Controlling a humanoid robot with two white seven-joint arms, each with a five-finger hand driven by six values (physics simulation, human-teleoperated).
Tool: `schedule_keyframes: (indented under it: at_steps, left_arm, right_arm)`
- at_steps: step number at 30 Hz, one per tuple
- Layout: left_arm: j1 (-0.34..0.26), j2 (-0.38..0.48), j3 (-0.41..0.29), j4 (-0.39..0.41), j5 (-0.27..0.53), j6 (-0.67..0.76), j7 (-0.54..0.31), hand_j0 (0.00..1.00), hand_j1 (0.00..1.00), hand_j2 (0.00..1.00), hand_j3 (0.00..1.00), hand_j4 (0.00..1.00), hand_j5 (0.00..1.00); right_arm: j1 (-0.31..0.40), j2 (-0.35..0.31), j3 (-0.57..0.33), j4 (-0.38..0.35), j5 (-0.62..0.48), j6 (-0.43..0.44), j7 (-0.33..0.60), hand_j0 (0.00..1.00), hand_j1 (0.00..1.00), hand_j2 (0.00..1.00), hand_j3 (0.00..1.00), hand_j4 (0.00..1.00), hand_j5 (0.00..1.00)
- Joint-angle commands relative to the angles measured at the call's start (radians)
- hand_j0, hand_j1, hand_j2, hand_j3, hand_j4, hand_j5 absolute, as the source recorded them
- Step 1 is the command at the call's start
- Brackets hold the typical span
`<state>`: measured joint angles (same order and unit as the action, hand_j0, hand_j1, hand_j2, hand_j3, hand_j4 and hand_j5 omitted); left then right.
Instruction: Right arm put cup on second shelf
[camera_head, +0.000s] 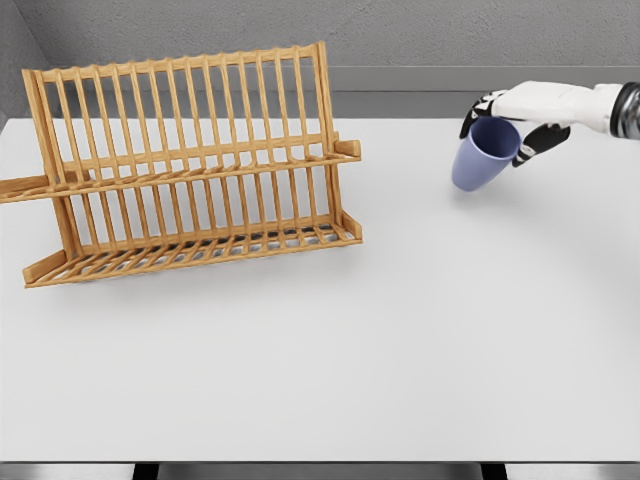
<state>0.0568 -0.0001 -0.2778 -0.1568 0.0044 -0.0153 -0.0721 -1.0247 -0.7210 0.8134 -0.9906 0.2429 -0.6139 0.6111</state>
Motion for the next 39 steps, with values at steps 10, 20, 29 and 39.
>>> schedule_keyframes:
  at_steps: [10, 20, 29, 39]
  left_arm:
    - [0.000, 0.000, 0.000, 0.000, 0.000, 0.000, 0.000, 1.00, 1.00, 1.00, 1.00, 1.00, 1.00]
    - [0.000, 0.000, 0.000, 0.000, 0.000, 0.000, 0.000, 1.00, 1.00, 1.00, 1.00, 1.00, 1.00]
    - [0.000, 0.000, 0.000, 0.000, 0.000, 0.000, 0.000, 1.00, 1.00, 1.00, 1.00, 1.00, 1.00]
    - [0.000, 0.000, 0.000, 0.000, 0.000, 0.000, 0.000, 1.00, 1.00, 1.00, 1.00, 1.00, 1.00]
  right_arm:
    - [-0.028, 0.015, -0.066, -0.017, -0.007, 0.003, 0.000, 0.57, 0.57, 0.57, 0.57, 0.57, 0.57]
    - [-0.041, 0.017, -0.083, -0.106, -0.007, 0.003, 0.000, 0.57, 0.57, 0.57, 0.57, 0.57, 0.57]
    - [-0.044, 0.026, -0.106, -0.197, -0.007, 0.003, 0.000, 0.57, 0.57, 0.57, 0.57, 0.57, 0.57]
    - [-0.058, 0.069, -0.106, -0.290, -0.005, 0.003, 0.000, 0.57, 0.57, 0.57, 0.57, 0.57, 0.57]
